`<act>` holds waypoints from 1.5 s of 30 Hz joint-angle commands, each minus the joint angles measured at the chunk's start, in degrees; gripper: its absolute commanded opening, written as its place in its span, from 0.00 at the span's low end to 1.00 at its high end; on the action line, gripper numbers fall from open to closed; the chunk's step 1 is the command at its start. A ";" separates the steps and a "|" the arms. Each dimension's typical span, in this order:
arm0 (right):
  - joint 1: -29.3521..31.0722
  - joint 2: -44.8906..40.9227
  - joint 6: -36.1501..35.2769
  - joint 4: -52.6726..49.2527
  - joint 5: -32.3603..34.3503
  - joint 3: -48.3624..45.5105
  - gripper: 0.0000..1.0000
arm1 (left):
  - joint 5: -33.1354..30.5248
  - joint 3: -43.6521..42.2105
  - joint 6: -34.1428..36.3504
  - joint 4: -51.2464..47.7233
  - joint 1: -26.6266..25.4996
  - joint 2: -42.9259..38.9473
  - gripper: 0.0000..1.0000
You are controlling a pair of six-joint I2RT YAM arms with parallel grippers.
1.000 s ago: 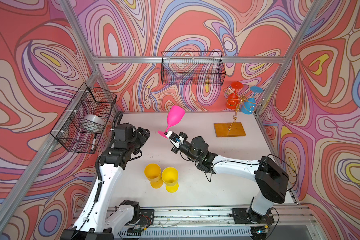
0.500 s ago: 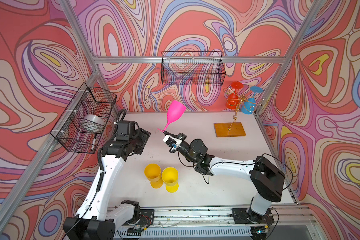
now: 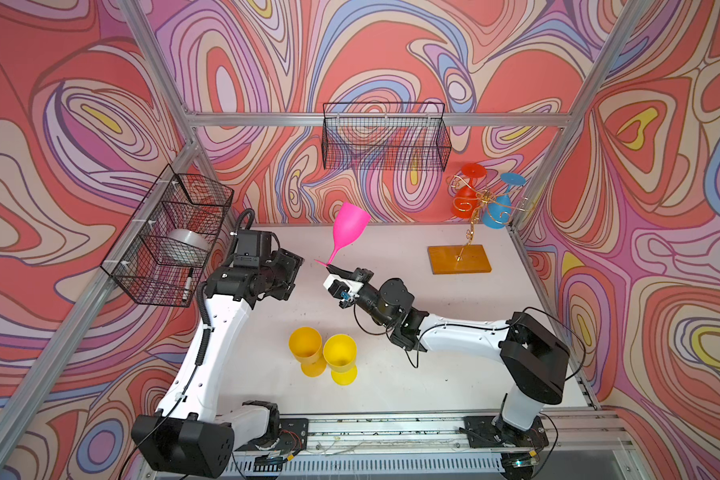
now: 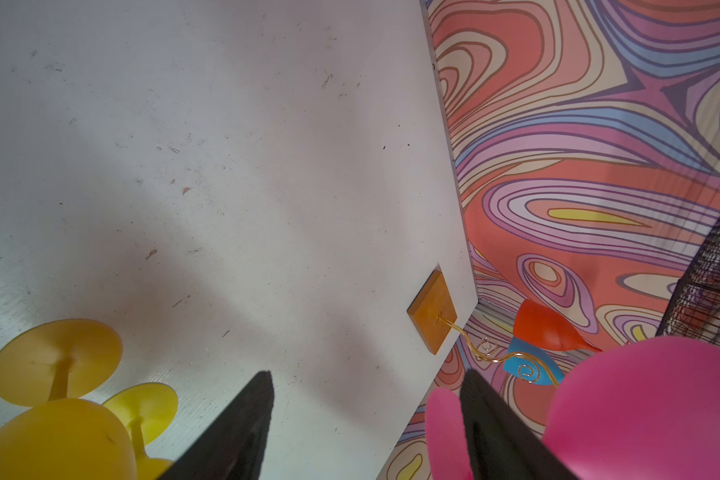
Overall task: Take the wine glass off the wine glass rack
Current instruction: 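Hold the pink glass up while the left gripper moves to its foot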
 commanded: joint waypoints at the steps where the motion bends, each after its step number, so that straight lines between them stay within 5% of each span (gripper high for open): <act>1: 0.15 0.70 -1.48 -1.42 -0.15 -0.56 0.00 | 2.27 2.32 -1.04 -2.85 0.40 1.60 0.71; 28: 0.29 4.55 -3.30 -2.42 -0.90 1.45 0.00 | 8.61 3.00 -1.47 1.22 0.14 7.55 0.46; 45: 0.24 5.68 -4.16 -1.49 0.08 2.17 0.00 | 7.26 1.98 -1.24 1.36 -2.72 8.84 0.34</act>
